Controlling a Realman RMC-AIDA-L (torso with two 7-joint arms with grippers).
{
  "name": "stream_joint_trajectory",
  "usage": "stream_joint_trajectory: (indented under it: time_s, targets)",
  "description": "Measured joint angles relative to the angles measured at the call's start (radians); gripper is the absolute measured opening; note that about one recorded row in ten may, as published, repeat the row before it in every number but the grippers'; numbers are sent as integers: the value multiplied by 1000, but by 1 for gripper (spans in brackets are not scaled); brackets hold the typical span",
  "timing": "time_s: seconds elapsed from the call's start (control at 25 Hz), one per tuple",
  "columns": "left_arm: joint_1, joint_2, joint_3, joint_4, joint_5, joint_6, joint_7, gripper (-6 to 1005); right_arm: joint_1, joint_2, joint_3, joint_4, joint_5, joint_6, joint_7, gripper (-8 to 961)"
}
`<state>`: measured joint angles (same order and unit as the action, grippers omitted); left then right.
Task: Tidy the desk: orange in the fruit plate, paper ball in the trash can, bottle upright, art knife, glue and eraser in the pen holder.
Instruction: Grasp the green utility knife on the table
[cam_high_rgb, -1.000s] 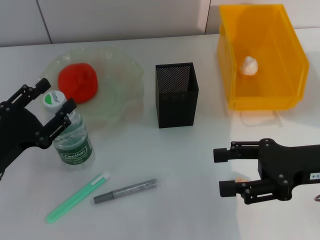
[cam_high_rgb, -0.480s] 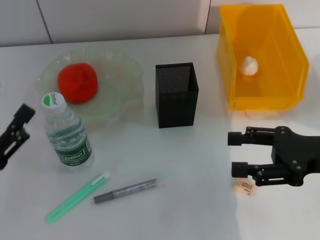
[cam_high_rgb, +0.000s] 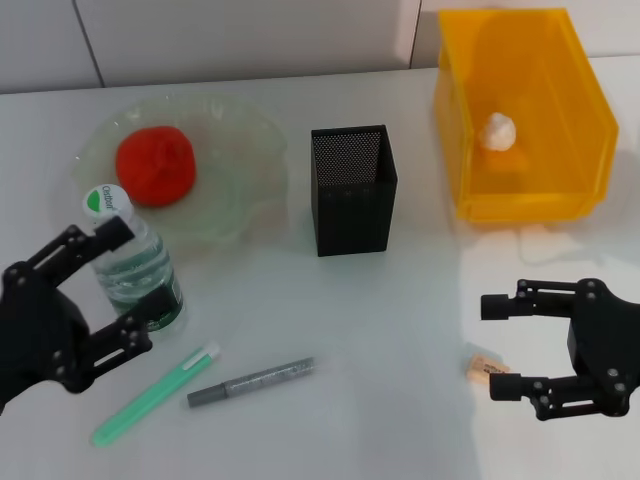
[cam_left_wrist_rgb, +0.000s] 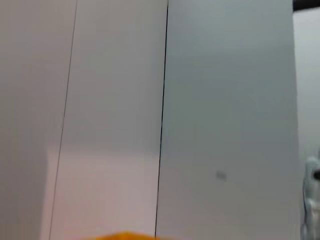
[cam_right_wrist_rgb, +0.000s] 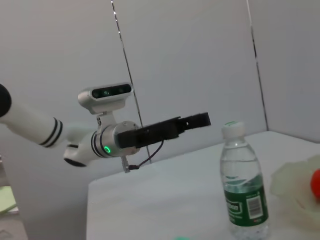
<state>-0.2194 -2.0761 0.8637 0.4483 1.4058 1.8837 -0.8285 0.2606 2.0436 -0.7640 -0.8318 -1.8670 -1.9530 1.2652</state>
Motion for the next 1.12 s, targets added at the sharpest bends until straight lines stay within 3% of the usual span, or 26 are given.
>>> stream_joint_trajectory:
  time_s: [0.04, 0.08, 0.24, 0.28, 0.36, 0.44, 0.48, 0.56, 0.68, 0.72, 0.76, 0.8, 0.84, 0.88, 1.0, 1.08, 1.12]
  targets:
    - [0, 0, 0, 0, 0, 0, 0, 784, -2, 0, 4, 5, -2, 5, -11, 781]
    - [27, -3, 89, 132, -8, -112, -112, 783, -3, 1, 7, 13, -4, 13, -20, 781]
    - [61, -4, 218, 285, -53, -259, -223, 783, -7, 2, 23, 38, -11, 32, -38, 780]
    - [119, -3, 339, 450, -69, -378, -294, 783, -9, 4, 29, 40, -11, 32, -42, 780]
    - [159, 0, 403, 557, -61, -443, -340, 783, -13, 6, 39, 41, -12, 32, -47, 780]
    - [159, 0, 403, 557, -61, -443, -340, 783, -17, 7, 49, 42, -12, 33, -47, 780]
    - [250, 5, 496, 784, 1, -524, -466, 782, -18, 7, 54, 42, -12, 33, -47, 780]
    - [301, 4, 524, 927, 81, -542, -564, 782, -20, 8, 58, 43, -12, 33, -47, 780]
    - [301, 4, 524, 927, 81, -542, -564, 782, -19, 8, 60, 49, -12, 40, -48, 780]
    - [359, 3, 579, 1112, 219, -573, -702, 782, -19, 8, 61, 50, -12, 43, -48, 780]
    - [359, 3, 579, 1112, 219, -573, -702, 782, -18, 8, 62, 51, -12, 45, -48, 780]
    - [375, 4, 614, 1227, 340, -585, -837, 782, -17, 8, 62, 51, -12, 46, -48, 780]
    - [375, 4, 614, 1227, 340, -585, -837, 782, -17, 8, 63, 51, -12, 47, -48, 780]
    - [371, 6, 625, 1290, 437, -576, -962, 782, -16, 8, 63, 51, -12, 47, -48, 780]
    - [311, 6, 649, 1412, 698, -494, -1278, 782, -15, 7, 63, 53, -17, 50, -48, 780]
    - [311, 6, 649, 1412, 698, -494, -1278, 782, -13, 7, 63, 53, -30, 53, -48, 780]
    - [246, 5, 666, 1443, 824, -422, -1422, 782, -11, 6, 62, 53, -37, 56, -48, 780]
